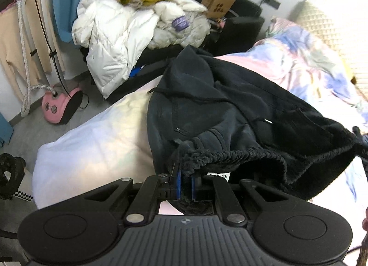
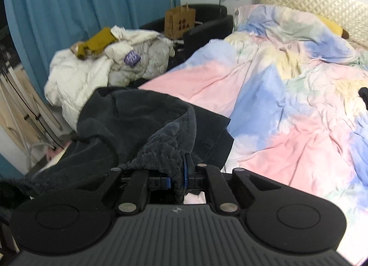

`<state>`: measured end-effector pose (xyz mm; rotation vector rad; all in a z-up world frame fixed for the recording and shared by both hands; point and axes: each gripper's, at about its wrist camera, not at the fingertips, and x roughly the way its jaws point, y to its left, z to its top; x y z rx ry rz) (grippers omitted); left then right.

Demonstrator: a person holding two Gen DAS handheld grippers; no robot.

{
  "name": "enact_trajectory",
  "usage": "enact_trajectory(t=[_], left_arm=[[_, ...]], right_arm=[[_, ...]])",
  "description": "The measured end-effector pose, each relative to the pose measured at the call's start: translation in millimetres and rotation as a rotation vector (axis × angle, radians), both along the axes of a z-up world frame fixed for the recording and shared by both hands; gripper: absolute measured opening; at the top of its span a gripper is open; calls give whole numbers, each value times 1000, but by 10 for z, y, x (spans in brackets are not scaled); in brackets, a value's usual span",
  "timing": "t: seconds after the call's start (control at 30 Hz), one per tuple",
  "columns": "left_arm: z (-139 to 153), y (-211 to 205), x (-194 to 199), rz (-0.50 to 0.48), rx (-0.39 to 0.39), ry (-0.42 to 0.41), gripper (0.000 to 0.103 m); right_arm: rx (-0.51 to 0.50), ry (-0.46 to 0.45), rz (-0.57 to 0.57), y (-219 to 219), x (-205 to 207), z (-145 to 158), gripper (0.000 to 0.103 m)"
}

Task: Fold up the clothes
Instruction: 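Grasp the waistband with the right tool while the left tool holds it, then lift and spread the trousers with both tools, then release onto the bed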

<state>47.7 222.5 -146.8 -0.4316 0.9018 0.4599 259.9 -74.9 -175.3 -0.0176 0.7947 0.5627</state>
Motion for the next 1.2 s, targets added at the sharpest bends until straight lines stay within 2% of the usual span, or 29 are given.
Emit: enact_trajectory(t=[0.13, 0.37, 0.47, 0.6, 0.67, 0.8, 0.9, 1.0, 1.2], left_arm=[[205, -255, -497, -28, 13, -43, 7], [384, -957, -1404, 14, 10, -95, 7], [477, -1277, -1664, -3, 19, -114, 7], [596, -1711, -1971, -40, 23, -130, 7], [611, -1897, -2066, -79, 36, -131, 7], [553, -2109, -2209, -119, -18, -119, 7], [538, -2344, -2325, -162, -5, -115, 7], [556, -2596, -2439, -143, -41, -125, 7], [583, -3298, -2521, -137, -38, -143, 7]], right_arm=[[54, -42, 7, -243, -312, 281, 9], [129, -105, 26, -790, -831, 682, 9], [163, -111, 30, -1043, -976, 806, 9], [158, -107, 8, -1340, -1135, 935, 9], [158, -107, 0, -1460, -1212, 983, 9], [151, -98, -30, -1670, -1305, 1032, 9], [145, -107, -34, -1799, -1362, 1078, 9], [159, -115, -35, -1983, -1410, 1145, 9], [191, -140, -8, -2560, -1401, 1194, 9]])
